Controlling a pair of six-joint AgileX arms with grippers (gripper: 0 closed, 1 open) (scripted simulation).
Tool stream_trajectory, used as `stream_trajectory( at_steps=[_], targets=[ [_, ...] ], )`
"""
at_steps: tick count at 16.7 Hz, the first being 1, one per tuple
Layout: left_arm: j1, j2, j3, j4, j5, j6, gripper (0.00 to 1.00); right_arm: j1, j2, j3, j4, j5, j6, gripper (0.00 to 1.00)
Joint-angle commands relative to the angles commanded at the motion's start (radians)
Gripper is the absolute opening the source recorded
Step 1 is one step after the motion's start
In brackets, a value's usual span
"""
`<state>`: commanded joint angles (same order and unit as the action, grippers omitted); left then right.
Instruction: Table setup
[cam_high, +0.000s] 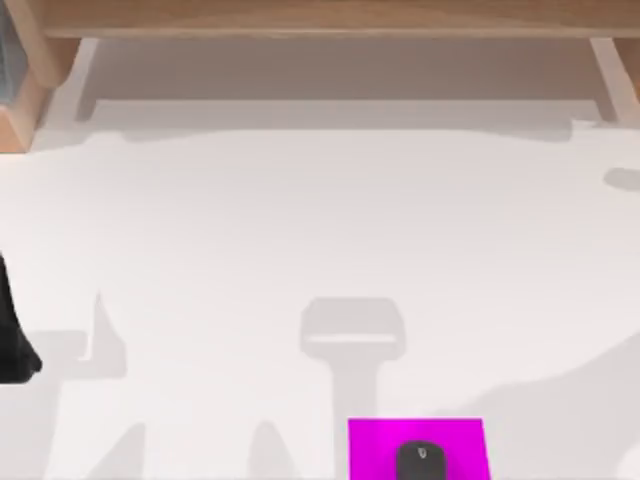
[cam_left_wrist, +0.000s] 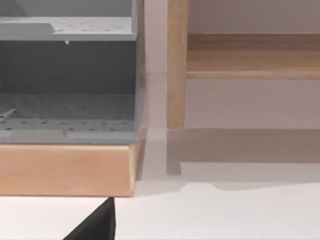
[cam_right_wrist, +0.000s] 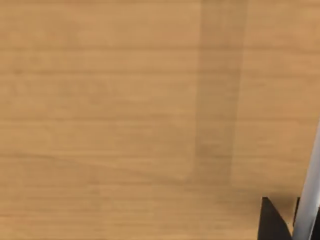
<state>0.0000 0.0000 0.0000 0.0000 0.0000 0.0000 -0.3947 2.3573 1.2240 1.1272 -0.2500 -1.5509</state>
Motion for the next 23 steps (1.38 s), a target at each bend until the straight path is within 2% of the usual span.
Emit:
stream_trajectory(
  at_steps=[9,19,23],
  targets=[
    [0.000,0.000,0.000,0.000,0.000,0.000,1.00,0.000,0.000,0.000,0.000,0.000,0.000,0.98],
    [0.000,0.000,0.000,0.000,0.000,0.000,1.00,-0.010,0.013,-0.031,-0.010,0.002,0.005,1.00],
    [0.000,0.000,0.000,0.000,0.000,0.000,1.00,0.023,-0.091,-0.084,-0.089,0.024,0.103,1.00]
  ],
)
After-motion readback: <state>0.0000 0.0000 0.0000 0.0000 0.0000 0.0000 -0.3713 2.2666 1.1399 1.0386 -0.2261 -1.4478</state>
